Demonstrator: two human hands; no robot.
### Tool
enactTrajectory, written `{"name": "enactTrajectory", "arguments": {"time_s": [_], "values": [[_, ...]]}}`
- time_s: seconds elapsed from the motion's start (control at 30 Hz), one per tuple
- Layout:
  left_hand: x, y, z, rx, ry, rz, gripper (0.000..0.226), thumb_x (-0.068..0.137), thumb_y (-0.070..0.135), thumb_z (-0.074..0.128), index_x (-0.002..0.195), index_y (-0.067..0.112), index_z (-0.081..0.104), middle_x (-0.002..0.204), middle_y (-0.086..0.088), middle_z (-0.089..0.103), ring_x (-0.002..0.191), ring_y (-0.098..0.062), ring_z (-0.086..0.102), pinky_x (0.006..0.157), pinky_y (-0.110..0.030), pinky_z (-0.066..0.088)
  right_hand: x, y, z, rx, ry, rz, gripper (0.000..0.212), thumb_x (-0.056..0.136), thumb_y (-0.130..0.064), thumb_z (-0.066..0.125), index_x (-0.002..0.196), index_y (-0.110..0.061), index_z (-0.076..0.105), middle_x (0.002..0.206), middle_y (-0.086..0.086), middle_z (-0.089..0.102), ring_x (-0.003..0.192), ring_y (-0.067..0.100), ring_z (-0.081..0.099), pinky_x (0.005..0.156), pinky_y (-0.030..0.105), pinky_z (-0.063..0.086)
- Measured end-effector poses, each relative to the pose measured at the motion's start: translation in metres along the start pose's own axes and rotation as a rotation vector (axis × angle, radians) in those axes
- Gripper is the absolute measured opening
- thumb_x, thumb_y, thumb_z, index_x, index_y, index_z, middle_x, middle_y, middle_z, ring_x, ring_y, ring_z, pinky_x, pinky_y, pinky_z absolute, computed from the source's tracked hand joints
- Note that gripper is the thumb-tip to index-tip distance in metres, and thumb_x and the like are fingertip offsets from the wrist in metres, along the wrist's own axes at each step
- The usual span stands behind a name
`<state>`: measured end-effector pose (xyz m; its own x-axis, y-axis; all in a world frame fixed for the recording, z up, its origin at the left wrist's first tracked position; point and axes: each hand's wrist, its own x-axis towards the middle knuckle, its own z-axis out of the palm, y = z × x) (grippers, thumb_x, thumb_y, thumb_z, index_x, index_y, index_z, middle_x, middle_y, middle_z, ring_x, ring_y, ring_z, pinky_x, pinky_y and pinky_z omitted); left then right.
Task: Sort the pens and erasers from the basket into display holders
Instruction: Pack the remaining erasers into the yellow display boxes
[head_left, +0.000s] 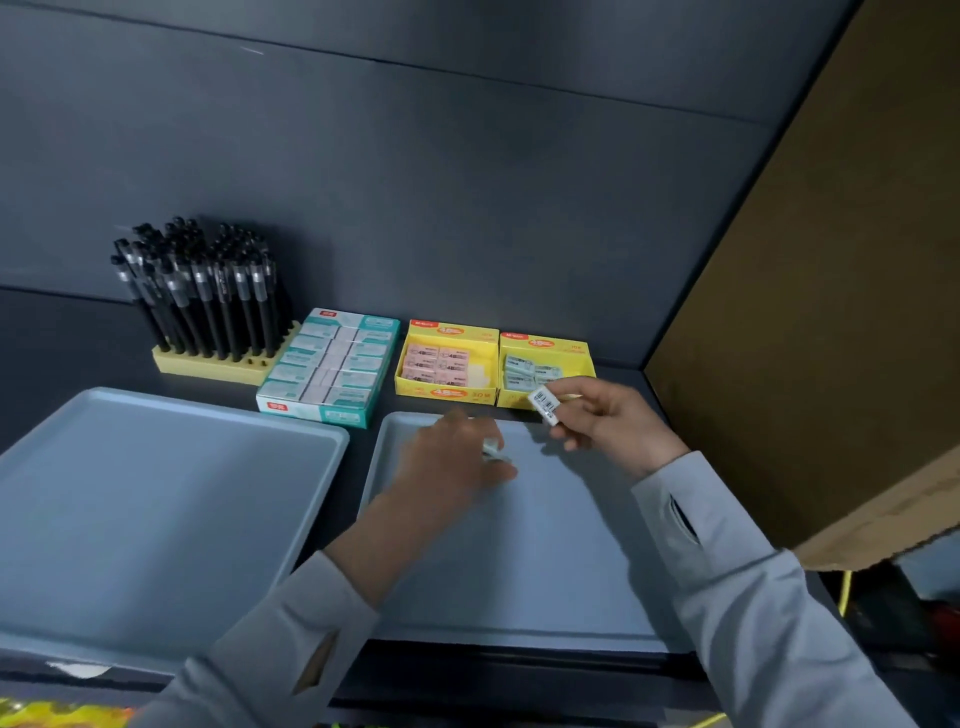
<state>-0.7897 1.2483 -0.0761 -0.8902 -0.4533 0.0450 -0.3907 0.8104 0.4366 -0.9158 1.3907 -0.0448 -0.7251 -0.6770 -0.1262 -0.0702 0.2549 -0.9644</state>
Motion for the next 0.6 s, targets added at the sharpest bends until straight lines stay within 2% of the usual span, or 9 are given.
{"name": "enactTrajectory", "arguments": {"time_s": [0.1, 0.17, 0.23, 0.3, 0.37, 0.43, 0.5, 0.6], "values": [[0.003, 0.001, 0.001, 0.119, -0.018, 0.070, 0.033, 0.086, 0.045, 0.062, 0.113, 0.026, 0.060, 0.115, -0.004, 0.054, 0.105, -0.025, 0.058, 0.086, -0.031, 0.045, 0.004, -0.004, -0.004, 0.135, -0.042, 0.058, 0.027, 0.091, 0.006, 0.057, 0.109, -0.012, 0.065, 0.078, 0.006, 0.069, 0.066, 0.010, 0.065, 0.056, 0.016, 0.054], [0.007, 0.000, 0.001, 0.112, -0.022, 0.057, 0.032, 0.086, 0.046, 0.061, 0.110, 0.025, 0.061, 0.114, -0.003, 0.056, 0.106, -0.025, 0.057, 0.086, -0.031, 0.043, 0.006, -0.006, -0.007, 0.186, -0.026, 0.092, 0.024, 0.088, 0.006, 0.060, 0.105, -0.010, 0.067, 0.080, 0.005, 0.070, 0.068, 0.010, 0.065, 0.056, 0.016, 0.053], [0.012, -0.003, 0.001, 0.005, -0.007, 0.025, 0.028, 0.085, 0.047, 0.062, 0.101, 0.025, 0.064, 0.107, 0.000, 0.063, 0.102, -0.021, 0.058, 0.083, -0.031, 0.044, 0.010, -0.007, -0.011, 0.198, 0.012, 0.104, 0.019, 0.088, 0.003, 0.063, 0.097, -0.011, 0.069, 0.083, 0.005, 0.068, 0.071, 0.011, 0.063, 0.055, 0.015, 0.052], [0.015, -0.006, -0.001, -0.358, -0.078, -0.055, 0.026, 0.084, 0.045, 0.065, 0.089, 0.019, 0.067, 0.089, 0.001, 0.067, 0.081, -0.016, 0.060, 0.068, -0.026, 0.046, 0.014, -0.008, -0.016, 0.223, 0.050, 0.115, 0.011, 0.091, -0.003, 0.062, 0.093, -0.013, 0.068, 0.085, 0.004, 0.067, 0.073, 0.011, 0.063, 0.054, 0.015, 0.051], [0.015, -0.005, -0.010, -0.911, -0.268, -0.173, 0.030, 0.086, 0.041, 0.067, 0.085, 0.011, 0.067, 0.075, -0.004, 0.062, 0.060, -0.012, 0.052, 0.049, -0.020, 0.041, 0.018, -0.008, -0.021, 0.284, 0.069, 0.128, 0.007, 0.094, -0.009, 0.058, 0.094, -0.012, 0.064, 0.088, 0.006, 0.069, 0.072, 0.012, 0.067, 0.052, 0.016, 0.051], [0.015, -0.002, -0.019, -1.287, -0.398, -0.320, 0.033, 0.087, 0.039, 0.067, 0.100, 0.008, 0.067, 0.087, -0.004, 0.069, 0.061, -0.007, 0.056, 0.045, -0.017, 0.041, 0.024, -0.007, -0.024, 0.368, 0.078, 0.117, 0.007, 0.095, -0.008, 0.055, 0.094, -0.009, 0.062, 0.090, 0.008, 0.068, 0.071, 0.012, 0.069, 0.056, 0.016, 0.053], [0.018, 0.000, -0.025, -1.499, -0.434, -0.413, 0.029, 0.089, 0.036, 0.065, 0.108, 0.014, 0.065, 0.099, -0.005, 0.073, 0.066, -0.009, 0.061, 0.044, -0.017, 0.043, 0.029, -0.006, -0.025, 0.454, 0.086, 0.085, 0.009, 0.093, -0.004, 0.056, 0.093, -0.005, 0.065, 0.091, 0.008, 0.068, 0.077, 0.012, 0.070, 0.064, 0.014, 0.055], [0.022, 0.003, -0.031, -1.637, -0.440, -0.452, 0.024, 0.091, 0.032, 0.061, 0.107, 0.015, 0.065, 0.101, -0.009, 0.073, 0.065, -0.012, 0.062, 0.043, -0.018, 0.044, 0.033, -0.002, -0.026, 0.457, 0.087, 0.039, 0.014, 0.087, 0.006, 0.060, 0.095, -0.001, 0.068, 0.101, 0.011, 0.069, 0.090, 0.017, 0.069, 0.072, 0.017, 0.057]]}}
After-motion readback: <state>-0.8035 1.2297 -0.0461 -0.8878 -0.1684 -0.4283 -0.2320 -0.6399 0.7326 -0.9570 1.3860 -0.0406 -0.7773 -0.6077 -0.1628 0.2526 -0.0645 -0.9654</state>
